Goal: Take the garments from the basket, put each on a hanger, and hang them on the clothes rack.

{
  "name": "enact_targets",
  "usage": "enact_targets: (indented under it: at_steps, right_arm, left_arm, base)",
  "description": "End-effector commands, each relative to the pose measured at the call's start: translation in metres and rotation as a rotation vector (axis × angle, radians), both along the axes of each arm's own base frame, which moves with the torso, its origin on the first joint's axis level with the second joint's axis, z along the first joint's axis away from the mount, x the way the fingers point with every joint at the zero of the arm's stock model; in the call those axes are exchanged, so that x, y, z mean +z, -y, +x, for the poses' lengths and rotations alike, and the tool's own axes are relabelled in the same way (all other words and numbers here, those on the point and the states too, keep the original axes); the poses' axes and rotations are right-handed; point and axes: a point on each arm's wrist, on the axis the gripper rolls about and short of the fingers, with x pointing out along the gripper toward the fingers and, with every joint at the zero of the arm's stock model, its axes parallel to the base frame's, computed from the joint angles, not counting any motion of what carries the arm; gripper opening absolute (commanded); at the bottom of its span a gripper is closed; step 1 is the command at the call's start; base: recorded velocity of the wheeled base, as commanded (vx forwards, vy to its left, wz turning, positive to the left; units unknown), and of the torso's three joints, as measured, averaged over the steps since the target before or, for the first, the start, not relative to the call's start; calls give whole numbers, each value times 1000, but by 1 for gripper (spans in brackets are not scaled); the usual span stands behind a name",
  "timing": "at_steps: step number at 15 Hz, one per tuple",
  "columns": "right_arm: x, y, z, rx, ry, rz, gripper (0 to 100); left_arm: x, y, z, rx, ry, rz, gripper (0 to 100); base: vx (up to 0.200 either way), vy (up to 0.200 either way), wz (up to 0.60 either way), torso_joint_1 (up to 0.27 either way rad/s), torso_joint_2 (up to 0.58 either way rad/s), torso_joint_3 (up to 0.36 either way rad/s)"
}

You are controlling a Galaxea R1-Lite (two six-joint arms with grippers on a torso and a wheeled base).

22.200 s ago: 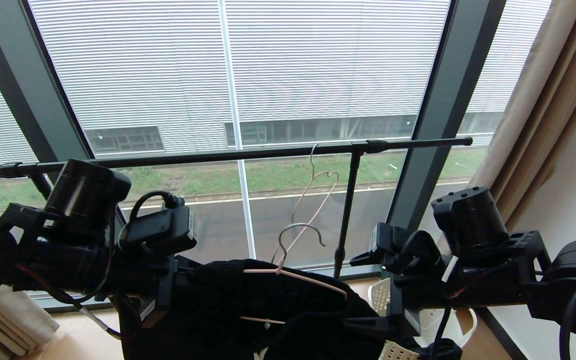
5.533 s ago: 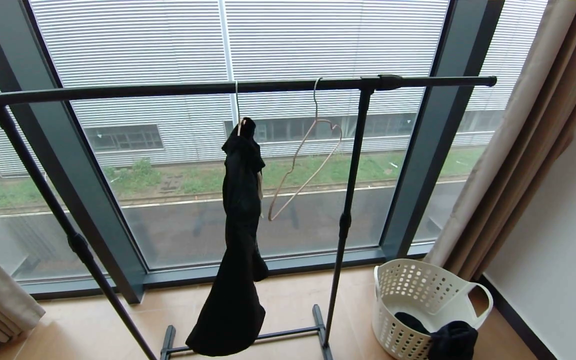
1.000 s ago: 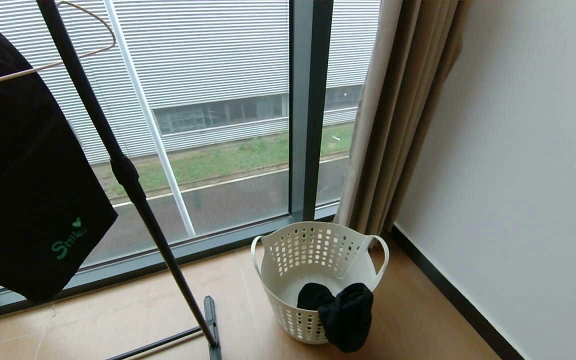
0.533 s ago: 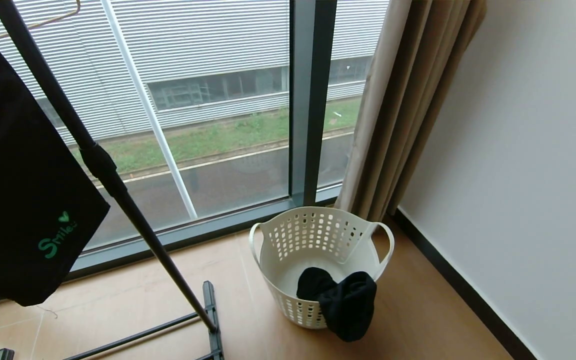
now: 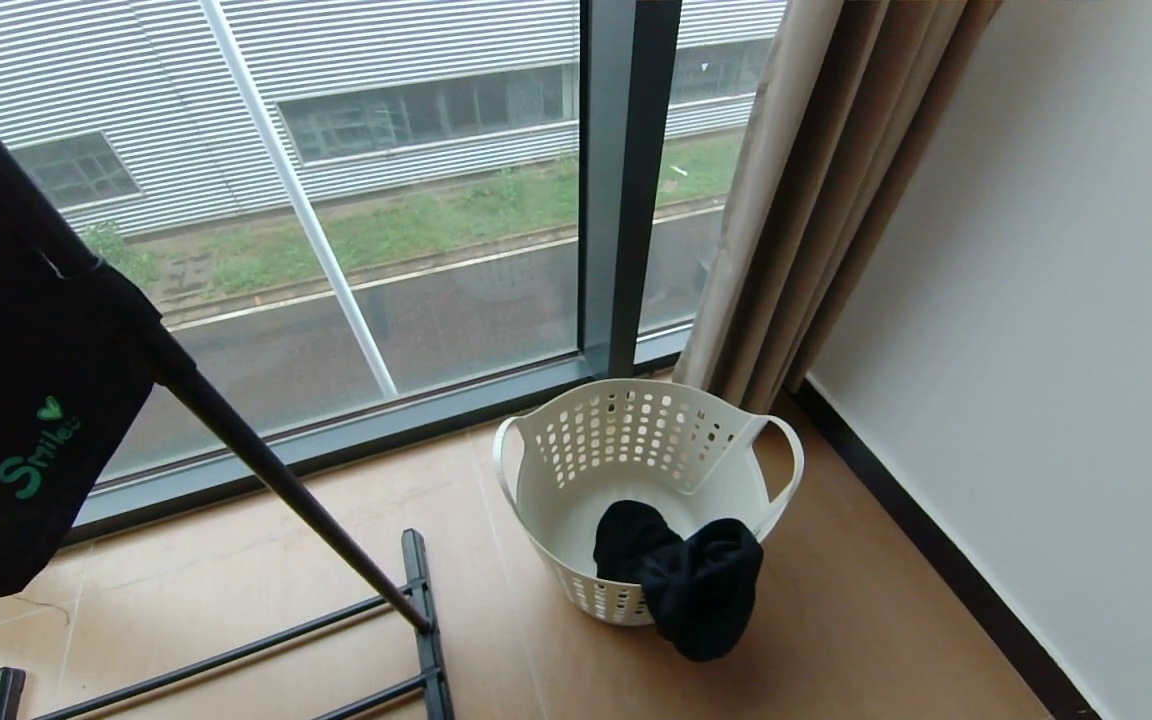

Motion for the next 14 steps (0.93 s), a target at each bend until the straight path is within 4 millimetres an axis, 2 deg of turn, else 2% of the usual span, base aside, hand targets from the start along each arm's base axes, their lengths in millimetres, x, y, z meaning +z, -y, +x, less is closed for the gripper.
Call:
enact_targets:
  at_steps: [1, 13, 14]
  right_arm:
    - [0, 0, 0, 0, 1, -3, 100]
    - [0, 0, 0, -1, -2, -4, 100]
    - [0, -3, 0, 126, -5, -25, 100]
  left_arm:
    - [0, 0, 0, 1, -1, 0, 100]
    - [0, 0, 0, 0, 1, -11, 100]
    - [0, 0, 0, 2, 2, -12, 100]
  base:
    - [0, 0, 0, -7, 2, -203]
    - [0, 0, 0, 2, 3, -196]
    - [0, 0, 0, 2, 2, -183]
